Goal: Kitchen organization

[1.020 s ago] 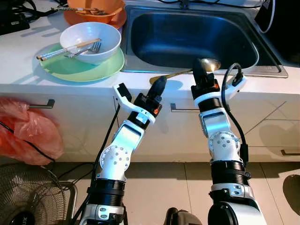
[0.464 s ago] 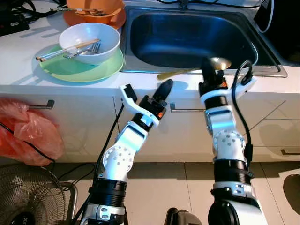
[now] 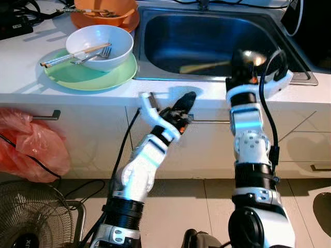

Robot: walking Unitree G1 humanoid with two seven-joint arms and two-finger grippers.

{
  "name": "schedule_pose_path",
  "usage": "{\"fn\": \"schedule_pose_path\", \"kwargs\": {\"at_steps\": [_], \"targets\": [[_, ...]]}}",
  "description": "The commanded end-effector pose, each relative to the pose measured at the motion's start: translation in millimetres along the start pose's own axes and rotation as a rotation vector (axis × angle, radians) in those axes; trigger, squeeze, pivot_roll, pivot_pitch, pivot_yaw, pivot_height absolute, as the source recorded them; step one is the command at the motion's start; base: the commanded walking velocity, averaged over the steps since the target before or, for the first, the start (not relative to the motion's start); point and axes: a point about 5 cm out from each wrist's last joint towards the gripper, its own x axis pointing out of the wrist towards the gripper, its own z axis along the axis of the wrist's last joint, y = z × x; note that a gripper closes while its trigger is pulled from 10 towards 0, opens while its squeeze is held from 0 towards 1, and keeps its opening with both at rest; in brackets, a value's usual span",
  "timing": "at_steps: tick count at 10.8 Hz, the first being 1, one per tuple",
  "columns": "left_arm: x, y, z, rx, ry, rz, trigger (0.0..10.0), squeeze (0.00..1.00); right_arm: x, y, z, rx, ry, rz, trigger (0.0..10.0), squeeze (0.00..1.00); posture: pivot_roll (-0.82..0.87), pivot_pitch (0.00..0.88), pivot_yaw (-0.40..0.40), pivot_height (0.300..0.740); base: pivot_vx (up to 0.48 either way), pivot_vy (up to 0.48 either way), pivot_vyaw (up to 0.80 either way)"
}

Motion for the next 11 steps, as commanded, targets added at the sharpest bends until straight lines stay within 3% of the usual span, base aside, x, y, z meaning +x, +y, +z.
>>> {"fn": "schedule_pose_path", "kwargs": {"at_steps": [1,3,5,7,9,11], "targets": [[9.5,-17.3,9,0.127,-0.027,-0.038,10.0,0.0,3.7,2.7,6,0.001,-0.035,0.002,10.0,0.0,0.12,0.131,-0.031,0.74,0.0,0.0,0.0],[11.7,-22.0,18,0.423,-0.056,-0.015,10.0,0.0,6.0,3.5,10,-0.03,-0.059,0.003,10.0,0.0,0.13,0.13,-0.034,0.74,0.0,0.0,0.0],[11.9,-20.6,17,0.559,-0.065,0.011,10.0,0.0,9.2,4.4,15,-0.1,-0.07,0.009,10.0,0.0,0.13,0.131,-0.036,0.74,0.0,0.0,0.0],[9.6,-13.9,12,0.645,-0.046,0.046,10.0,0.0,16.4,4.6,27,-0.16,-0.101,0.007,10.0,0.0,0.13,0.132,-0.038,0.74,0.0,0.0,0.0],[8.8,-11.2,11,0.678,-0.041,0.064,10.0,0.0,20.8,5.5,32,-0.235,-0.105,0.017,10.0,0.0,0.13,0.134,-0.037,0.74,0.0,0.0,0.0],[7.1,-4.6,13,0.73,-0.038,0.098,10.0,0.0,30.6,6.0,27,-0.373,-0.065,0.049,10.0,0.0,0.14,0.135,-0.039,0.74,0.0,0.0,0.0]]}}
